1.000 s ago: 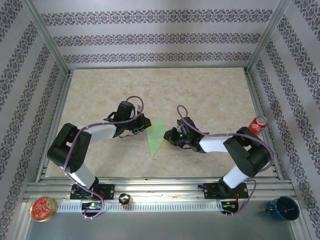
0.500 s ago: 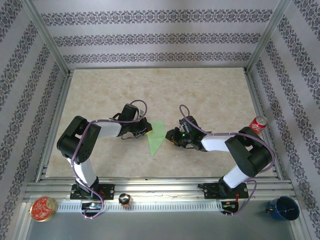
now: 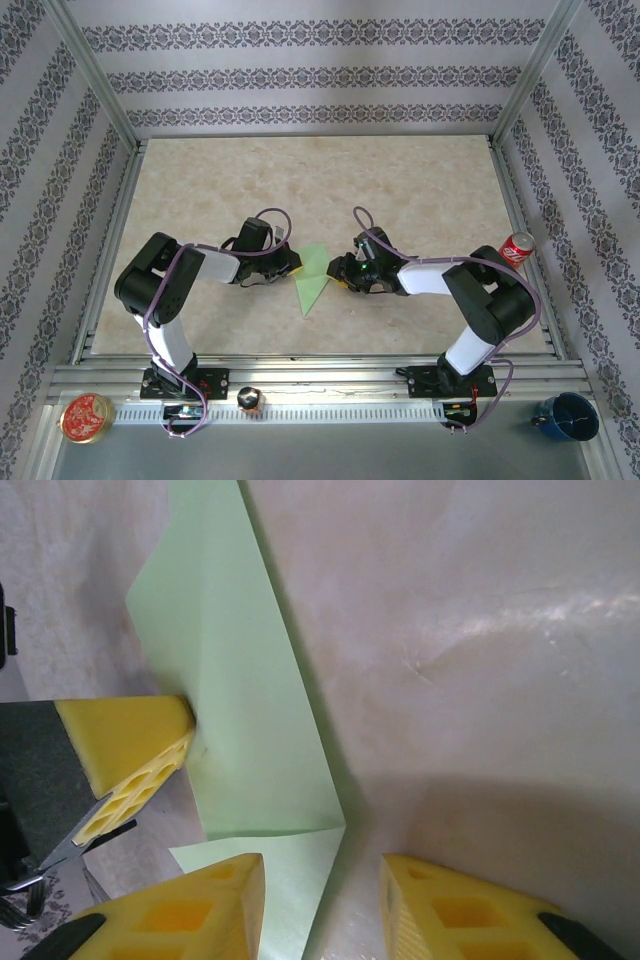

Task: Fold a paper plane with a square sheet of paper (pick it up from the middle)
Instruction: Fold the wing for the fifth time at the center of the table.

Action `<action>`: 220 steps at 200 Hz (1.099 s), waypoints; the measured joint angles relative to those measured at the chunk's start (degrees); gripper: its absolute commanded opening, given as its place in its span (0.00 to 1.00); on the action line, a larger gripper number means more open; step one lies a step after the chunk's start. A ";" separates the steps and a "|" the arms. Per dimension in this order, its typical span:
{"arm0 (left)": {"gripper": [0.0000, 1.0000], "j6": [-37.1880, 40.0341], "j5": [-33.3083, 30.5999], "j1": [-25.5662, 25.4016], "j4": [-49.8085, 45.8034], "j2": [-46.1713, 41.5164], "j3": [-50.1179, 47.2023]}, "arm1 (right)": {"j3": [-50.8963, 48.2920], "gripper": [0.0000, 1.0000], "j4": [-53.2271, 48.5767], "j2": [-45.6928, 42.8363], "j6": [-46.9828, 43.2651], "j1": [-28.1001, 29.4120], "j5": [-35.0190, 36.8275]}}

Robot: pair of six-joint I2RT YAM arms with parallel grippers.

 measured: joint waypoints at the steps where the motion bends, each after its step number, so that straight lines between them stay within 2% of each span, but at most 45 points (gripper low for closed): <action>1: 0.02 -0.02 0.02 0.02 0.07 0.00 -0.02 | 0.04 0.37 0.00 0.02 0.00 -0.07 -0.07; 131: 0.02 -0.28 0.39 0.28 0.57 0.00 -0.22 | 3.69 0.31 1.14 3.26 -0.90 -0.61 -4.02; 220: 0.02 -0.28 0.42 0.28 0.55 0.00 -0.20 | 10.64 0.30 1.66 10.23 -6.86 -3.58 -13.53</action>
